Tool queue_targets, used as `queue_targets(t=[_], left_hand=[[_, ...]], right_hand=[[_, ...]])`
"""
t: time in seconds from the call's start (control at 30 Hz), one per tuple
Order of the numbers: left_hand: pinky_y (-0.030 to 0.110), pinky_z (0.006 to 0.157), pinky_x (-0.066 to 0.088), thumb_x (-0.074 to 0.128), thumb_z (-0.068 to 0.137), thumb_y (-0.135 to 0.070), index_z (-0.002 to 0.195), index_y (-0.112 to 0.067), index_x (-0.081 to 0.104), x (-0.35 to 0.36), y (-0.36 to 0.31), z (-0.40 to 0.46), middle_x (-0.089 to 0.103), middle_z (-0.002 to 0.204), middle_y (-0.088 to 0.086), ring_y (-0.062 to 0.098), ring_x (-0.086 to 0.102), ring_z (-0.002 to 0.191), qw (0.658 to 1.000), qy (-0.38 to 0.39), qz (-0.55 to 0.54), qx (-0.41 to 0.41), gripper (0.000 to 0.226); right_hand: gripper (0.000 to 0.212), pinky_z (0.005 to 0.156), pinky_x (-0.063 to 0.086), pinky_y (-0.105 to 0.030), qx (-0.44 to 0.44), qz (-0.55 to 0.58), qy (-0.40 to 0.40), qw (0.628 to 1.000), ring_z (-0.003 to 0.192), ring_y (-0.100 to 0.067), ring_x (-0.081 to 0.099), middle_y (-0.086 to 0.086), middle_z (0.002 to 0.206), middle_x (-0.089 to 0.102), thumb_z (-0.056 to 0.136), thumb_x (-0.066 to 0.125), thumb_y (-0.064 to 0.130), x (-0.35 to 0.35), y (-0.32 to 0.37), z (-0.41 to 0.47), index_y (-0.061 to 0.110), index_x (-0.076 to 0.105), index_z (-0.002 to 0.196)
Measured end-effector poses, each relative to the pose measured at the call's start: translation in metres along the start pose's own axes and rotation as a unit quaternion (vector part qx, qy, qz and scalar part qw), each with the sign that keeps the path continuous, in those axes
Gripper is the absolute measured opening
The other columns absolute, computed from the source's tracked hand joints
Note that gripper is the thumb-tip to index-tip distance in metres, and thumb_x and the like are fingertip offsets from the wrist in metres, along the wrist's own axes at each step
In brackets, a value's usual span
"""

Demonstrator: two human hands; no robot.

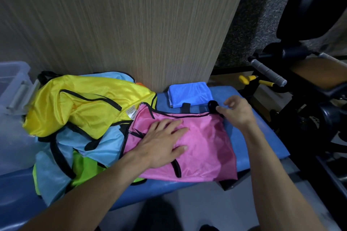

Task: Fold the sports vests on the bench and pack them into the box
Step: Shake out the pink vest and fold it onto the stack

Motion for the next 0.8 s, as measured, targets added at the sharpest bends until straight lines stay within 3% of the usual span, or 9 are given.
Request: queue_targets(t=[0.1,0.2,0.3,0.43,0.5,0.63,0.7,0.8], left_hand=[[0.045,0.124,0.005,0.040,0.097,-0.069,0.155,-0.040,0.028,-0.005,0.005,0.002,0.011,0.167,-0.008,0.018,0.008,0.150,1.000,-0.010,-0.022,-0.009,0.067],[0.045,0.123,0.009,0.043,0.093,-0.072,0.147,-0.034,0.039,-0.010,0.009,0.006,0.023,0.163,-0.005,0.022,0.019,0.147,0.999,-0.033,-0.007,-0.035,0.066],[0.045,0.114,0.025,0.040,0.099,-0.060,0.138,-0.028,0.045,-0.012,0.013,0.012,0.040,0.150,-0.003,0.025,0.039,0.132,0.993,-0.076,0.014,-0.084,0.051],[0.044,0.096,0.035,0.040,0.104,-0.036,0.123,-0.026,0.053,-0.015,0.025,0.018,0.059,0.122,-0.003,0.026,0.053,0.105,0.981,-0.135,0.064,-0.125,0.026],[0.045,0.094,0.035,0.047,0.102,-0.032,0.122,-0.025,0.055,-0.016,0.030,0.019,0.061,0.116,-0.002,0.028,0.056,0.101,0.977,-0.152,0.062,-0.137,0.022],[0.045,0.089,0.036,0.065,0.094,-0.031,0.104,-0.025,0.062,-0.015,0.034,0.019,0.058,0.104,-0.005,0.025,0.056,0.093,0.975,-0.169,0.065,-0.128,0.012],[0.044,0.081,0.037,0.072,0.087,-0.024,0.090,-0.028,0.056,-0.015,0.036,0.019,0.053,0.094,-0.007,0.024,0.053,0.082,0.972,-0.188,0.063,-0.124,0.017],[0.039,0.078,0.034,0.072,0.080,-0.011,0.079,-0.032,0.039,-0.019,0.040,0.017,0.043,0.081,-0.012,0.018,0.046,0.073,0.970,-0.205,0.065,-0.110,0.039]], right_hand=[[0.016,0.072,0.050,-0.029,-0.126,-0.045,0.110,0.985,0.073,-0.012,0.066,0.003,0.076,0.072,0.078,0.086,0.029,-0.008,0.003,-0.006,0.022,0.071,0.078],[0.019,0.075,0.050,-0.020,-0.151,-0.108,0.204,0.961,0.078,-0.009,0.068,0.005,0.080,0.073,0.074,0.090,0.030,-0.007,0.004,-0.012,0.024,0.074,0.084],[0.021,0.064,0.041,-0.010,-0.171,-0.162,0.177,0.956,0.070,-0.007,0.061,0.003,0.075,0.068,0.073,0.090,0.024,-0.002,-0.001,-0.011,0.026,0.072,0.083],[0.032,0.070,0.031,-0.014,-0.251,-0.184,0.150,0.938,0.063,-0.015,0.052,0.010,0.065,0.055,0.071,0.081,0.007,0.005,-0.001,-0.013,0.026,0.056,0.069],[0.033,0.066,0.031,-0.010,-0.287,-0.171,0.138,0.932,0.066,-0.014,0.048,0.013,0.067,0.052,0.066,0.073,-0.001,0.006,0.000,-0.014,0.023,0.051,0.068],[0.040,0.057,0.033,-0.021,-0.285,-0.174,0.130,0.934,0.071,-0.018,0.047,0.008,0.066,0.053,0.068,0.072,0.003,0.008,-0.003,-0.009,0.026,0.039,0.065],[0.042,0.058,0.033,-0.026,-0.272,-0.179,0.129,0.937,0.071,-0.016,0.047,0.010,0.067,0.053,0.071,0.080,0.011,0.008,-0.005,-0.006,0.028,0.042,0.068],[0.026,0.062,0.035,-0.024,-0.266,-0.146,0.149,0.941,0.066,-0.006,0.049,0.010,0.060,0.056,0.074,0.087,0.022,0.006,-0.004,-0.004,0.024,0.062,0.078]])
Point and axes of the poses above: each hand's wrist, its own z-axis towards the middle knuckle, its own x-axis out of the palm, y = z × x, the point moved 1 cm from there along z, towards the middle knuckle
